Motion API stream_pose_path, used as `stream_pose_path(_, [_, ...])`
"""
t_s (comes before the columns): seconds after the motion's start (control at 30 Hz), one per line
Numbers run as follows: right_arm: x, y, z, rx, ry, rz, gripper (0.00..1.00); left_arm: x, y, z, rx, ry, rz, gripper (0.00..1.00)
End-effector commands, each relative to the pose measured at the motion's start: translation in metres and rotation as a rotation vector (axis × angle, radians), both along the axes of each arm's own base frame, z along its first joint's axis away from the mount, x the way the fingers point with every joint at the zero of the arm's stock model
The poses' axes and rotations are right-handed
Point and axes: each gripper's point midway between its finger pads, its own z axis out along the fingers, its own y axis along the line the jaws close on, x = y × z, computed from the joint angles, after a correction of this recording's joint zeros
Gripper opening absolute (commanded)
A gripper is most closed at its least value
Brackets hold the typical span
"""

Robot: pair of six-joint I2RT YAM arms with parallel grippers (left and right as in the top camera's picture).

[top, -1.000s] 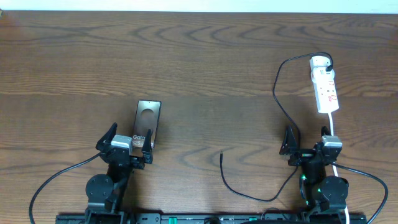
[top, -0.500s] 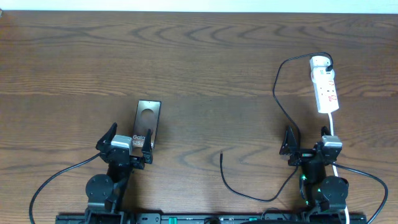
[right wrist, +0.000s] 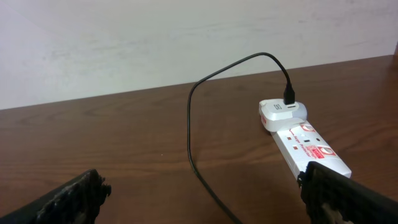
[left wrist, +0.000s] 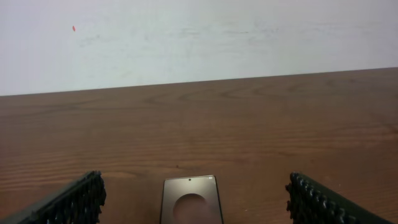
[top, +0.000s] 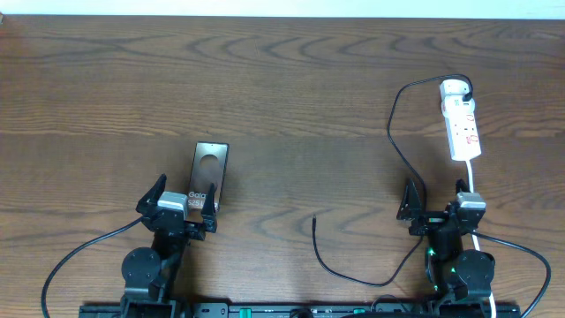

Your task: Plug charger to phone and switch on socket

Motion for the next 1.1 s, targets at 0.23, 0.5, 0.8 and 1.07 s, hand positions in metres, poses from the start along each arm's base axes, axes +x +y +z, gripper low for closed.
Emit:
stream_pose_path(0.23, [0.000, 0.002, -0.001, -0.008, 0.001, 0.007, 0.99, -0.006, -0.011, 0.033, -0.065, -0.053, -0.064, 0.92])
stream_pose_path(0.5, [0.000, 0.001, -0.001, -0.008, 0.001, 0.006, 0.99, 0.000, -0.007, 0.086, -0.087, 0.078, -0.027, 0.92])
stream_pose_path(0.8, [0.000, 0.001, -0.001, -0.008, 0.002, 0.006, 0.99, 0.060, -0.003, 0.128, -0.037, 0.513, 0.045, 0.92])
stream_pose_path(1.07, [0.000, 0.002, -0.001, -0.008, 0.001, 0.007, 0.99, 0.100, -0.006, 0.085, -0.001, 0.854, 0.058, 0.92])
